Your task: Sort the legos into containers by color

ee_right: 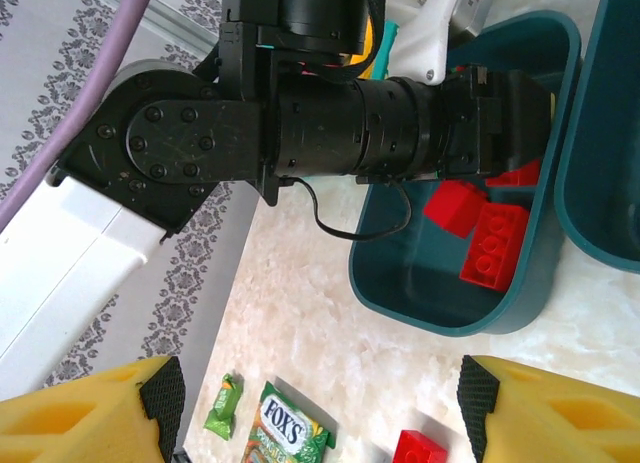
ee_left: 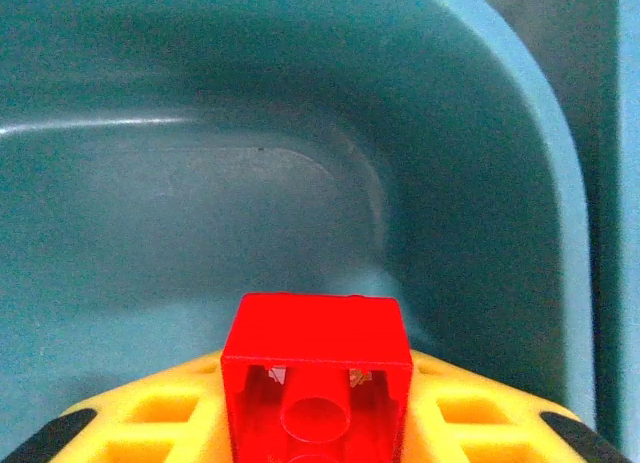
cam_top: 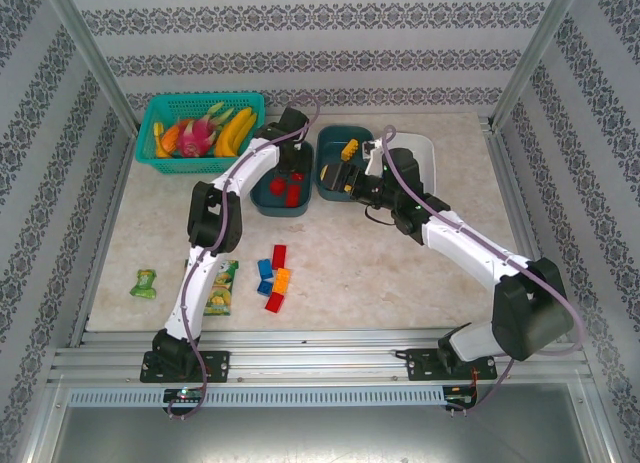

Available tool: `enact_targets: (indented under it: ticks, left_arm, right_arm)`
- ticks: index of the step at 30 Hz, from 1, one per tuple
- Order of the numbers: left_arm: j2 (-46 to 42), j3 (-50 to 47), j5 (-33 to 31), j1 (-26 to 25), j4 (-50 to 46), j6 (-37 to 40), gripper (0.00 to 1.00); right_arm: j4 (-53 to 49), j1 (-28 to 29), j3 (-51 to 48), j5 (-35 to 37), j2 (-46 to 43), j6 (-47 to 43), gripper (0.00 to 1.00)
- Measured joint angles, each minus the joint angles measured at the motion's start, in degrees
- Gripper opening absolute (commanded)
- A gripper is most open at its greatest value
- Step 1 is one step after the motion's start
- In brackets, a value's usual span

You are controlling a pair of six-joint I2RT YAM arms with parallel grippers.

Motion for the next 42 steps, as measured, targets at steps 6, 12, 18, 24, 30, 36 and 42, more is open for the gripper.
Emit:
enact_targets:
  ticks: [6, 12, 18, 24, 30, 36, 42]
  left_arm:
    - [0.0, 0.1, 0.6, 0.0, -0.8, -1.1, 0.70]
    - [-4.7, -2.3, 0.2, -0.1, -1.9, -2.5, 0.70]
    - [-27.6, -24.1, -0.7, -0.2, 0.1, -4.3, 0.70]
    - [-45.8, -49.0, 1.6, -2.2, 2.0, -5.2, 0.73]
    - [-45.4, -62.3, 4.2, -7.6, 2.3, -6.4, 0.75]
    - [-43.6, -63.7, 4.0, -9.2, 2.8, -7.3, 0.70]
    - [-39.2, -63.7, 3.4, -9.2, 3.0, -7.0, 0.62]
  right_arm:
    - [-0.3, 0.7, 0.3, 0.0, 0.9, -0.1, 0.75]
    - [-2.1, 2.1, 2.2, 0.0, 1.2, -2.0, 0.74]
    - [-6.2, 4.4, 0.7, 0.2, -0.7, -7.9, 0.74]
    - [-8.3, 6.7, -9.7, -0.9, -9.0, -14.3, 0.75]
    - [-11.9, 8.3, -17.0, -2.2, -15.0, -18.5, 0.75]
    - [-13.8, 9.4, -20.3, -1.9, -17.4, -18.8, 0.75]
    - [-13.8, 10.1, -20.4, -1.5, -17.6, -18.3, 0.75]
